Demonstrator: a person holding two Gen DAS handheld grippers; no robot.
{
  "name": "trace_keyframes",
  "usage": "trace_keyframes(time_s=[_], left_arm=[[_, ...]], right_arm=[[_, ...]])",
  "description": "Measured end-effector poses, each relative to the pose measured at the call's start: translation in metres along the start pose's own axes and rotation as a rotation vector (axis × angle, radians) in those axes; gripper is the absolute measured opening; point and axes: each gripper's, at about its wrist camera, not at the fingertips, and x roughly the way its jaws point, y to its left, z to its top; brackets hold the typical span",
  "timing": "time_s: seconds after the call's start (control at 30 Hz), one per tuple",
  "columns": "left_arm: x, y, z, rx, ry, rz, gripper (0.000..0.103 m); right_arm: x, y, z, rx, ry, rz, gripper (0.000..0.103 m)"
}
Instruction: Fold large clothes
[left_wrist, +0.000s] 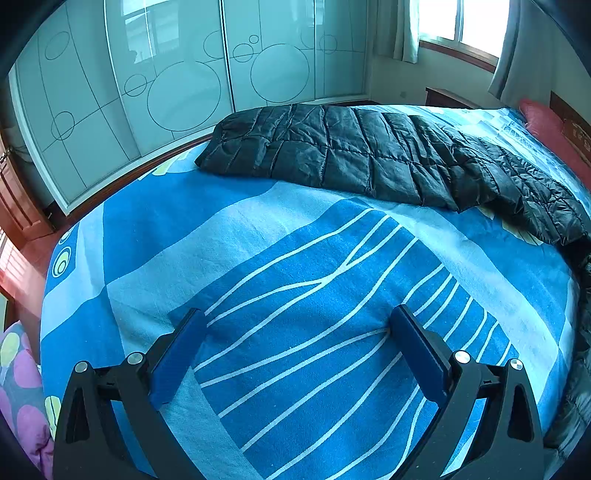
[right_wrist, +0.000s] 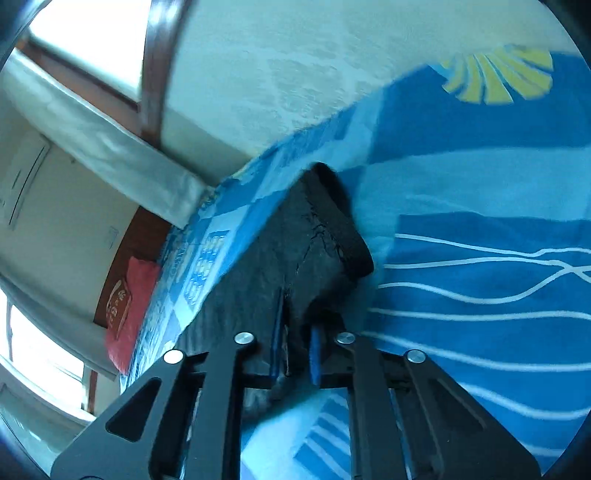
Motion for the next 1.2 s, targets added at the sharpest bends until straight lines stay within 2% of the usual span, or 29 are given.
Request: trace_keyframes(time_s=[0.13,0.3,0.47,0.7,1.0,1.2], left_arm=[[0.000,0.000,0.000,0.000,0.000,0.000,0.099],[0.000,0.000,-0.001,0.001,-0.001,0.002,0.099],[0.000,0.002,0.000,-0.003,-0.003,-0.004,0.099],[-0.001,0.004,-0.001,-0.005,-0.012,-0.006,0.099],[0.000,0.006,-0.003,-0.007,-0.026,-0.010,0.099],[0.001,0.007,-0.005,-0.012,-0.032,-0.015,0.099]], right_arm=[[-0.017,0.060,-0.018,-0.133,-0.008,0.074,0.008],[-0.023,0.151,-0.073,-0.321,0.070,0.181,0.007],[-0.023,0.239,-0.153,-0.506,0.167,0.266,0.007],[-0.009,0.345,-0.294,-0.713,0.338,0.366,0.007],[0.000,0.415,-0.439,-0.890,0.514,0.412,0.007],[0.006,0.433,-0.510,-0.983,0.591,0.409,0.008]])
